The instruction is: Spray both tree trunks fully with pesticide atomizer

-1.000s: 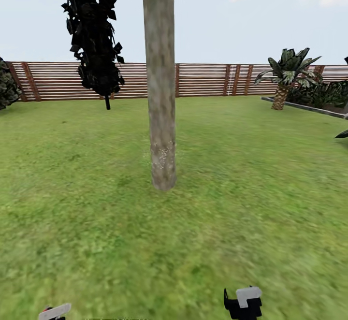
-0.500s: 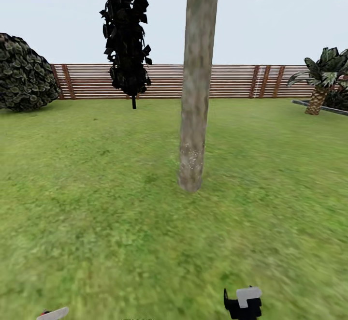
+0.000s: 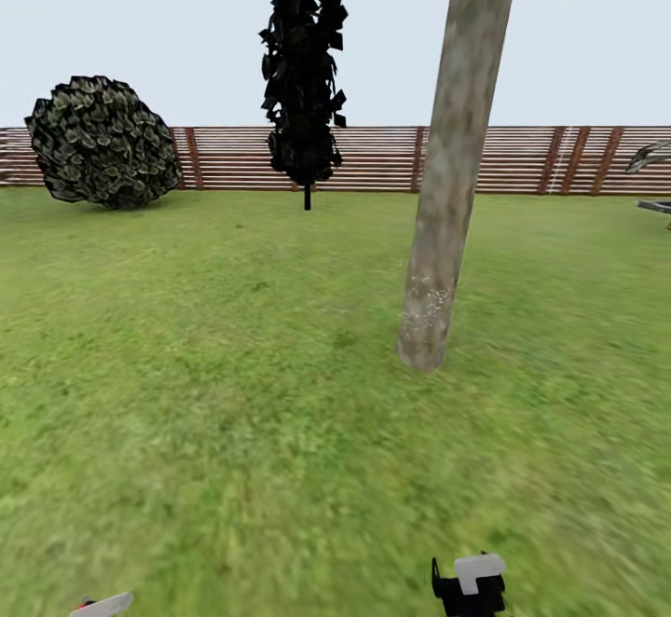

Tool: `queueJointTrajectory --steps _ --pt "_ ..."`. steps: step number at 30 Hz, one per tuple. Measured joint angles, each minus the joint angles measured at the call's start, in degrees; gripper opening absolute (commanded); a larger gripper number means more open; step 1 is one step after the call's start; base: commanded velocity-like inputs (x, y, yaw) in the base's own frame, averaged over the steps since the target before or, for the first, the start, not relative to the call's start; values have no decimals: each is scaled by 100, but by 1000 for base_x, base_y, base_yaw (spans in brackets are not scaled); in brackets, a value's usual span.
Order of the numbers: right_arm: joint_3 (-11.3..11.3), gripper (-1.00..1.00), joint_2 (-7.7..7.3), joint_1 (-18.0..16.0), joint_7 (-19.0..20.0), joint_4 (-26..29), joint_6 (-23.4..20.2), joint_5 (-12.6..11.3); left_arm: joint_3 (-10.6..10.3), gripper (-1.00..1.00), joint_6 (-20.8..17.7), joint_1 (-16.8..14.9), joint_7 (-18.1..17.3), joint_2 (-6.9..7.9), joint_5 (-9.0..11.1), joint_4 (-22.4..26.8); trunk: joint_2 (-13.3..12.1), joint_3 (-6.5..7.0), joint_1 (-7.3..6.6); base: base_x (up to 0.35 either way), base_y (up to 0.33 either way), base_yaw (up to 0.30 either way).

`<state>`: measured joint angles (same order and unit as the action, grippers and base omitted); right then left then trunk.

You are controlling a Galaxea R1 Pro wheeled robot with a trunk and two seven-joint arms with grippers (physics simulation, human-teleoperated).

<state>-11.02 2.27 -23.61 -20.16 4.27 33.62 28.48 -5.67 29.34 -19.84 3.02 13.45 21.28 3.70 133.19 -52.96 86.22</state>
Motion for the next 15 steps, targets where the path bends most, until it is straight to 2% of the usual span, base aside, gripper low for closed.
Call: queueJointTrajectory --steps 15 --pt "0 100 0 0 0 0 2 0 0 -100 -9 0 0 0 0 0 0 42 0 -235 238 278"
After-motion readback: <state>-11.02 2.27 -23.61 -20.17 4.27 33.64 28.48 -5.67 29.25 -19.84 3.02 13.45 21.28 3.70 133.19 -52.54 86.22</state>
